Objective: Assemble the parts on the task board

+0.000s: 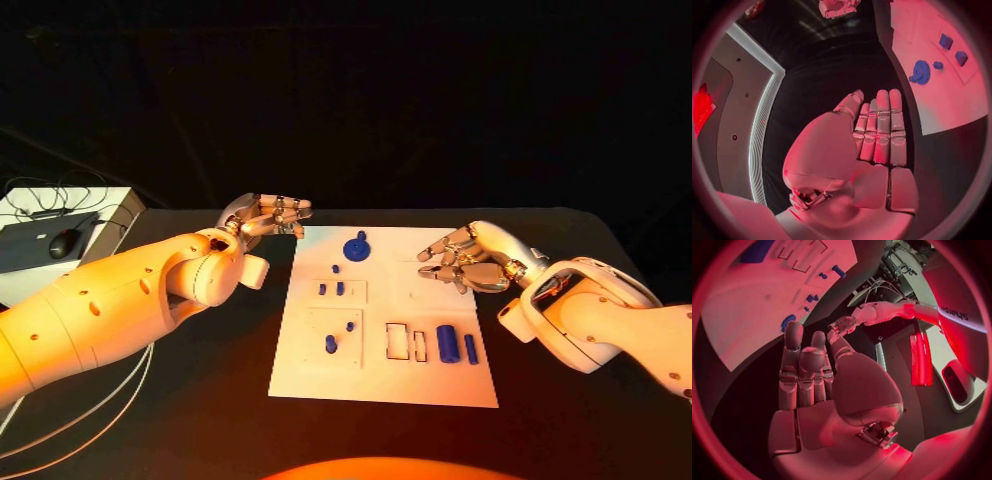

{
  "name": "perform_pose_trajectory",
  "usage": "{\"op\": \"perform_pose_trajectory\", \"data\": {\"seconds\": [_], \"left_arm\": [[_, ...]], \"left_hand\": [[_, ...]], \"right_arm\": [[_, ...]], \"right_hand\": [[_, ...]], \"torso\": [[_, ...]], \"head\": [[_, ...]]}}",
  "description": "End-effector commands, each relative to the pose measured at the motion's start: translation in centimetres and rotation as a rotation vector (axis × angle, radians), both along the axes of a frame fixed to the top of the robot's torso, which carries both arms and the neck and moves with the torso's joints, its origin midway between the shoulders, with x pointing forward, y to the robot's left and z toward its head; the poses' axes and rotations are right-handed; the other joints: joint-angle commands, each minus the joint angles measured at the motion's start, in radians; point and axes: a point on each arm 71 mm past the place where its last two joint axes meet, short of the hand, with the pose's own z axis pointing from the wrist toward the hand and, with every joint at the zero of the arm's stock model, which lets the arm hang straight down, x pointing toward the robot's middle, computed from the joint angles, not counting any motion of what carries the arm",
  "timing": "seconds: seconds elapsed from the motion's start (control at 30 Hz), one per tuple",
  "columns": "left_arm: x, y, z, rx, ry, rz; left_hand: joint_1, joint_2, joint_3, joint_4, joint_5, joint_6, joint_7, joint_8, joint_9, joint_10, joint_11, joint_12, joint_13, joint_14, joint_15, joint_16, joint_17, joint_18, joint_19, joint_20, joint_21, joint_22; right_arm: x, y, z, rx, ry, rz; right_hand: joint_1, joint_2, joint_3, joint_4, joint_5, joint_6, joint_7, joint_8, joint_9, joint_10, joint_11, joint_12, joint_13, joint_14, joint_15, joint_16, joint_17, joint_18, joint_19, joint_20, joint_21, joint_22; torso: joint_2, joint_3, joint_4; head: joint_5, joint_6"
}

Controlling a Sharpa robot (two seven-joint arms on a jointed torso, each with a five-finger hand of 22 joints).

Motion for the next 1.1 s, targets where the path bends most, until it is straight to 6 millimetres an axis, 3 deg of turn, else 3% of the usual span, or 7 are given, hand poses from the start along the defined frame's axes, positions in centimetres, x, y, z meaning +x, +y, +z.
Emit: {"op": "perform_pose_trajectory", "data": {"seconds": [0.03, 0.27, 0.37, 0.43, 0.63, 1.0, 1.1], "left_arm": [[-0.3, -0.2, -0.2, -0.021, 0.001, -0.028], [-0.7, -0.1, -0.7, -0.022, 0.014, -0.032], [-0.8, -0.2, -0.8, -0.022, 0.021, -0.036], [-0.9, -0.2, -0.9, -0.023, 0.024, -0.040], [-1.1, -0.6, -0.9, -0.032, 0.029, -0.058], [-1.3, -0.9, -0.8, -0.047, 0.029, -0.067], [-1.3, -0.8, -0.8, -0.047, 0.030, -0.067]], "left_hand": [[-0.005, 0.004, -0.002, 0.007, 0.003, -0.006, 0.000, -0.003, -0.001, 0.000, -0.003, 0.005, -0.001, -0.001, 0.001, -0.003, -0.001, 0.005, 0.007, -0.002, -0.007, -0.001], [-0.004, 0.004, -0.002, 0.007, 0.002, -0.007, 0.000, -0.003, -0.001, 0.002, -0.003, 0.006, -0.001, 0.000, 0.001, -0.003, -0.001, 0.005, 0.007, -0.003, -0.007, -0.002], [-0.006, 0.006, -0.003, 0.010, 0.003, -0.006, 0.000, -0.002, 0.000, 0.003, -0.003, 0.005, -0.001, 0.000, 0.001, -0.003, 0.000, 0.005, 0.008, -0.003, -0.008, -0.003], [-0.005, 0.006, -0.002, 0.010, 0.003, -0.004, -0.001, -0.001, 0.000, 0.002, -0.003, 0.005, -0.001, 0.000, 0.001, -0.003, 0.000, 0.005, 0.009, -0.003, -0.009, -0.004], [-0.017, 0.010, -0.004, 0.024, 0.005, -0.010, -0.001, -0.003, -0.001, -0.006, -0.001, 0.000, -0.001, -0.003, 0.003, -0.004, -0.001, 0.003, 0.008, -0.001, -0.016, -0.011], [-0.033, 0.008, -0.039, 0.074, 0.005, -0.013, -0.004, -0.002, 0.000, -0.014, 0.000, 0.010, -0.001, -0.002, 0.005, -0.004, -0.002, -0.001, 0.034, 0.003, -0.053, -0.064], [-0.024, 0.010, -0.053, 0.086, 0.005, -0.014, -0.004, -0.002, 0.000, -0.017, 0.001, 0.013, -0.001, -0.002, 0.007, -0.004, -0.003, -0.003, 0.042, 0.002, -0.063, -0.081]], "right_arm": [[-0.1, -1.3, -1.5, -0.069, 0.271, -0.048], [-1.2, -4.2, -3.1, -0.306, 0.488, -0.119], [-1.8, -4.8, -3.7, -0.350, 0.576, -0.128], [-2.2, -4.9, -4.1, -0.368, 0.623, -0.131], [-2.9, -4.9, -4.5, -0.452, 0.664, -0.156], [-2.8, -4.3, -4.6, -0.510, 0.612, -0.191], [-2.7, -3.8, -4.6, -0.517, 0.598, -0.185]], "right_hand": [[-0.028, 0.019, -0.021, 0.007, 0.006, 0.008, -0.008, 0.017, 0.046, -0.052, -0.014, 0.119, 0.168, -0.003, 0.000, 0.020, 0.016, -0.010, 0.025, -0.004, 0.008, 0.011], [-0.110, 0.037, -0.060, 0.048, 0.027, -0.004, -0.037, 0.075, 0.233, -0.032, -0.026, 0.167, 0.325, -0.003, -0.008, 0.072, 0.096, -0.012, 0.032, -0.009, 0.058, 0.039], [-0.137, 0.039, -0.065, 0.068, 0.120, -0.004, -0.046, 0.099, 0.300, -0.023, -0.034, 0.172, 0.358, -0.007, -0.010, 0.065, 0.097, -0.014, 0.028, -0.011, 0.055, 0.039], [-0.157, 0.035, -0.064, 0.076, 0.145, -0.038, -0.056, 0.130, 0.412, -0.016, -0.034, 0.155, 0.374, -0.006, -0.017, 0.056, 0.101, -0.019, 0.029, -0.014, 0.050, 0.038], [-0.191, 0.039, -0.058, 0.078, 0.104, -0.051, -0.071, 0.194, 0.605, 0.010, -0.047, 0.174, 0.433, 0.001, -0.022, 0.078, 0.150, -0.026, 0.036, -0.023, 0.084, 0.045], [-0.265, 0.024, -0.077, 0.122, 0.107, -0.031, -0.083, 0.164, 0.748, 0.041, -0.053, 0.220, 0.507, 0.010, -0.025, 0.127, 0.235, -0.029, 0.041, -0.026, 0.185, 0.074], [-0.284, 0.020, -0.107, 0.137, 0.164, -0.028, -0.084, 0.162, 0.765, 0.045, -0.055, 0.229, 0.517, 0.011, -0.026, 0.139, 0.253, -0.029, 0.042, -0.027, 0.209, 0.082]], "torso": [[-0.006, 0.0043, -0.0060], [-0.012, 0.0070, -0.0121], [-0.015, 0.0061, -0.0143], [-0.017, 0.0049, -0.0159], [-0.020, 0.0034, -0.0198], [-0.022, -0.0017, -0.0206], [-0.021, -0.0010, -0.0197]], "head": [[-0.020, 0.003], [-0.048, -0.011], [-0.056, -0.021], [-0.058, -0.026], [-0.064, -0.040], [-0.069, -0.048], [-0.069, -0.048]]}}
